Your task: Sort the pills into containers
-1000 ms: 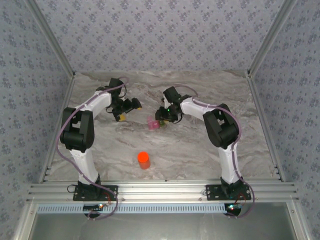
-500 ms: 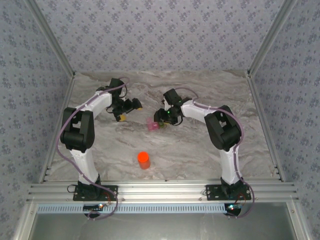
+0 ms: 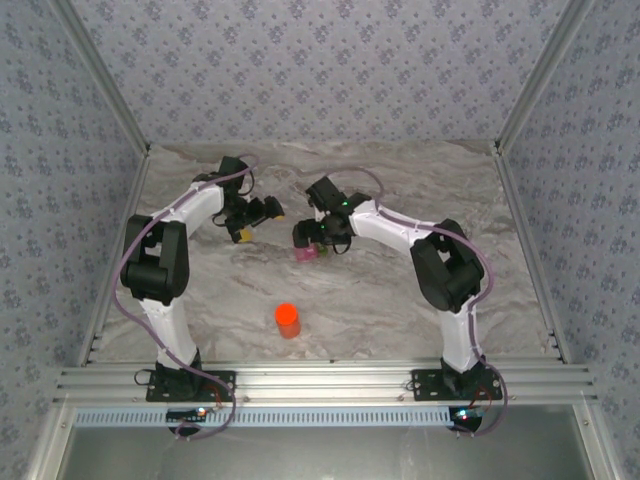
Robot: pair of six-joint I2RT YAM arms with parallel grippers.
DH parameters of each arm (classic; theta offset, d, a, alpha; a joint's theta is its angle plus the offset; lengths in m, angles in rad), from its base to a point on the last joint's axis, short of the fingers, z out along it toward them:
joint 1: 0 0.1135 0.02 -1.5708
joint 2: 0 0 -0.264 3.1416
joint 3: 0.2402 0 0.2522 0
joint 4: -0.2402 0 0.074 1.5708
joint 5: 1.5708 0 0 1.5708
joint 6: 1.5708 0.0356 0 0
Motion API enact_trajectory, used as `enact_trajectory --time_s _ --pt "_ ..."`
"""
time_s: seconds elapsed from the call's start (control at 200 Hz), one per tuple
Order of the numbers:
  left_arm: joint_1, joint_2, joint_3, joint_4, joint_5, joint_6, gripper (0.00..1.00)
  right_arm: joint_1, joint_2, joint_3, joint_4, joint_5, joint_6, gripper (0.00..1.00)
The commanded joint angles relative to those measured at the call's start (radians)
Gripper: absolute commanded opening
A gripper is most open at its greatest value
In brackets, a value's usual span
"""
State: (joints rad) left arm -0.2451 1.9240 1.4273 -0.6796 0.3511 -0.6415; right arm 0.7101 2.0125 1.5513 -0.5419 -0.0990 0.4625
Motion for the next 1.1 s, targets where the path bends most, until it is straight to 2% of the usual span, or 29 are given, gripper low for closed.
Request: enact_trajectory --time_s 0.0,0.19,0.37,0.565,1.094 --pt "0.0 -0.015 0.034 -0.005 -0.002 -0.004 1.0 0.034 0.045 0.091 -0.134 0.127 -0.06 1.0" --pt "0.012 -0.02 0.032 -0.005 -0.004 -0.003 1.0 0.086 0.135 0.222 -0.266 0.232 -0.094 1.0" --pt "0.032 -0.03 0.031 -0.006 -0.015 0.002 1.0 0.1 0.174 0.254 -0.3 0.279 -0.097 1.0" --pt "0.071 -0.05 0.018 -0.005 -0.02 -0.001 1.0 0.1 0.218 0.285 -0.298 0.265 -0.091 1.0" --pt "0.073 -0.048 0.001 0.019 -0.006 -0.003 1.0 0.098 0.236 0.295 -0.289 0.231 -0.058 1.0"
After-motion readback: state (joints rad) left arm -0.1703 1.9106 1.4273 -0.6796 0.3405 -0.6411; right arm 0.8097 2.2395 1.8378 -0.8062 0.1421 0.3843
